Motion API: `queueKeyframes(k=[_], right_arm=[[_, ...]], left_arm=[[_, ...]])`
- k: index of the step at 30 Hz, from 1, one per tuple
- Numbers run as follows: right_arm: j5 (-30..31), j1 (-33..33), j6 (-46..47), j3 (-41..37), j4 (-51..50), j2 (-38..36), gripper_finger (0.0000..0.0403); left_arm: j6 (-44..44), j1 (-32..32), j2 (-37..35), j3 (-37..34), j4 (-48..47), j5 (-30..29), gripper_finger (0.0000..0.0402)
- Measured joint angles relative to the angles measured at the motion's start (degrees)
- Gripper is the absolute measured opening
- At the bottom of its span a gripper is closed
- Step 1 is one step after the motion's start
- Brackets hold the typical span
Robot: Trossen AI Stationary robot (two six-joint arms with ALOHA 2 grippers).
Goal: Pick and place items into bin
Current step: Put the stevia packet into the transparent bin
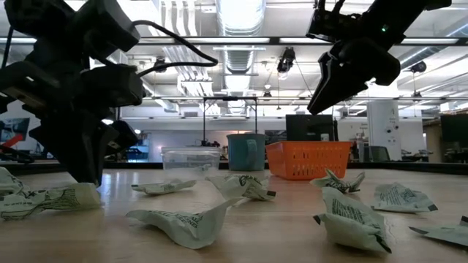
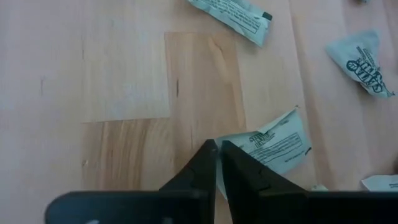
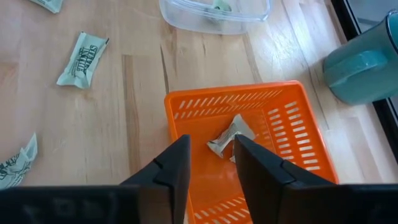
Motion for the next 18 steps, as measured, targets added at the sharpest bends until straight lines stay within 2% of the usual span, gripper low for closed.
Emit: queueKeyframes(k=[6, 11, 18], right_arm=[[0.0, 0.0, -0.2, 0.0, 0.0, 0.0, 0.0103], [0.0, 0.0, -0.8, 0.0, 0.0, 0.0, 0.0096], [0.0, 0.0, -1.1, 0.0, 0.0, 0.0, 0.0087]], left_arm=[[2.5, 0.0, 0.0, 0.0, 0.0, -0.1, 0.0001], [4.9, -0.1, -1.1, 0.7, -0.7, -2.5, 0.0000], [8.8, -0.3, -4.9, 1.9, -2.2, -12.0, 0.0000]])
